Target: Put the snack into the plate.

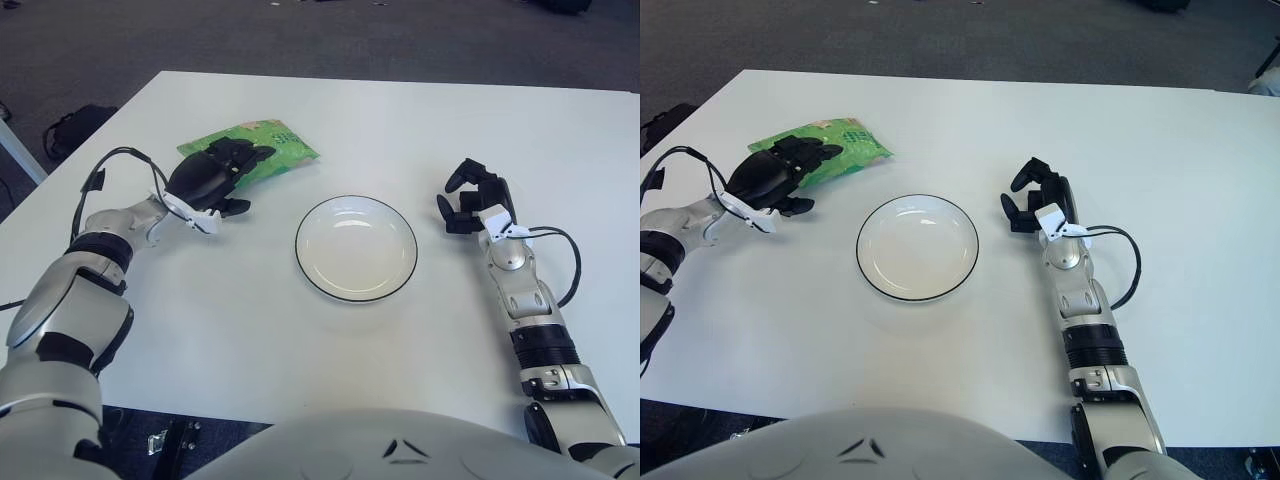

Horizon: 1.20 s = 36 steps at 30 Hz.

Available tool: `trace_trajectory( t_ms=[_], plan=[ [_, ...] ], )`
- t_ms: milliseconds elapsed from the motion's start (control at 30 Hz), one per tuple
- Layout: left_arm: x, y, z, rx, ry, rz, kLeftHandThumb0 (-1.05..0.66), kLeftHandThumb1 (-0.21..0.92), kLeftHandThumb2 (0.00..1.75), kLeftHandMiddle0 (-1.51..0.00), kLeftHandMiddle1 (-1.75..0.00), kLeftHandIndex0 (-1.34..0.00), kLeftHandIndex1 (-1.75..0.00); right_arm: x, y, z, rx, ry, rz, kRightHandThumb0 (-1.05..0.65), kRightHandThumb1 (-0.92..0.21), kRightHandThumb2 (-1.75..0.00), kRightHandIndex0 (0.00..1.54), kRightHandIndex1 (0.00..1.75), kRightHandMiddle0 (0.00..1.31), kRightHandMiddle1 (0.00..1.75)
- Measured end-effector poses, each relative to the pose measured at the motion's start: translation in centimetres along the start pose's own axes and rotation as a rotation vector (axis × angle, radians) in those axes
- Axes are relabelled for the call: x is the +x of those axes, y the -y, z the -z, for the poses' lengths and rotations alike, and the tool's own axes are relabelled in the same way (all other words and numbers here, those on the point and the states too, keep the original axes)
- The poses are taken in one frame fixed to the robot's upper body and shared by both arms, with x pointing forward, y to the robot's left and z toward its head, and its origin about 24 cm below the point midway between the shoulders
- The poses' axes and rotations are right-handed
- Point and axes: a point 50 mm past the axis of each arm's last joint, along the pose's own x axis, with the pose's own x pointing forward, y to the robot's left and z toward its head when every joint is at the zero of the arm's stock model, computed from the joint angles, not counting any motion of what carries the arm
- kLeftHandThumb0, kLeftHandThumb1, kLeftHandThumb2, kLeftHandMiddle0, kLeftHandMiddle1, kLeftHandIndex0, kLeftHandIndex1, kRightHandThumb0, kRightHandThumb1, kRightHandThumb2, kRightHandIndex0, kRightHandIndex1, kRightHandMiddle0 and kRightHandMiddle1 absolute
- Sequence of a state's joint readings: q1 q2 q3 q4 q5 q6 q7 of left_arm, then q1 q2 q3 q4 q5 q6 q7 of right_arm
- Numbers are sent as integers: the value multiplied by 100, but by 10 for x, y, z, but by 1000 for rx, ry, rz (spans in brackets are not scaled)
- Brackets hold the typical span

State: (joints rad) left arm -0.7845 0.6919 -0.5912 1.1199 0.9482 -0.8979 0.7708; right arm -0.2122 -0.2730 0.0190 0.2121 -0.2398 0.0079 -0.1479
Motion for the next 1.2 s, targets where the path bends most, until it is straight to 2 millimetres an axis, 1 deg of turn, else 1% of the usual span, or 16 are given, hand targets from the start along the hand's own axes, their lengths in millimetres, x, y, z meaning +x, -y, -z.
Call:
trace_trajectory(
  t_ms=[167, 333, 500, 700, 867, 1000, 1133, 1200],
  plan=[
    [7, -1, -2, -1, -18, -52, -94, 92, 108, -26, -49, 0, -67, 0, 0, 0, 0, 3, -1, -48, -33, -130, 122, 175, 61, 175],
    [18, -8, -2, -2, -59, -119, -94, 92, 102, -20, -48, 0, -62, 0, 0, 0, 1, 4, -1, -48, -33, -130, 121, 175, 61, 175],
    [34, -19, -1, 37, -140, -209, -92, 92, 95, -13, -45, 0, -56, 0, 0, 0, 2, 6, -1, -48, -33, -130, 120, 175, 61, 175],
    [48, -24, -1, 88, -238, -276, -92, 92, 90, -7, -42, 0, -51, 0, 0, 0, 2, 8, -2, -48, -32, -131, 122, 175, 61, 175],
    [56, -26, -4, 117, -292, -308, -98, 92, 88, -3, -40, 0, -44, 0, -1, 0, 2, 12, -2, -48, -32, -131, 122, 175, 61, 175],
    [66, -36, -8, 125, -323, -344, -102, 92, 88, -1, -38, 0, -41, 1, -1, 0, 3, 14, -3, -48, -32, -131, 122, 175, 61, 175],
    [75, -48, -12, 131, -350, -356, -104, 92, 87, 0, -25, 0, -35, 2, -1, 0, 4, 14, -4, -48, -32, -131, 121, 175, 61, 175],
    [79, -51, -14, 130, -378, -340, -105, 92, 85, 0, -15, 0, -29, 2, -1, 0, 4, 14, -4, -48, -32, -131, 121, 175, 61, 175]
  ],
)
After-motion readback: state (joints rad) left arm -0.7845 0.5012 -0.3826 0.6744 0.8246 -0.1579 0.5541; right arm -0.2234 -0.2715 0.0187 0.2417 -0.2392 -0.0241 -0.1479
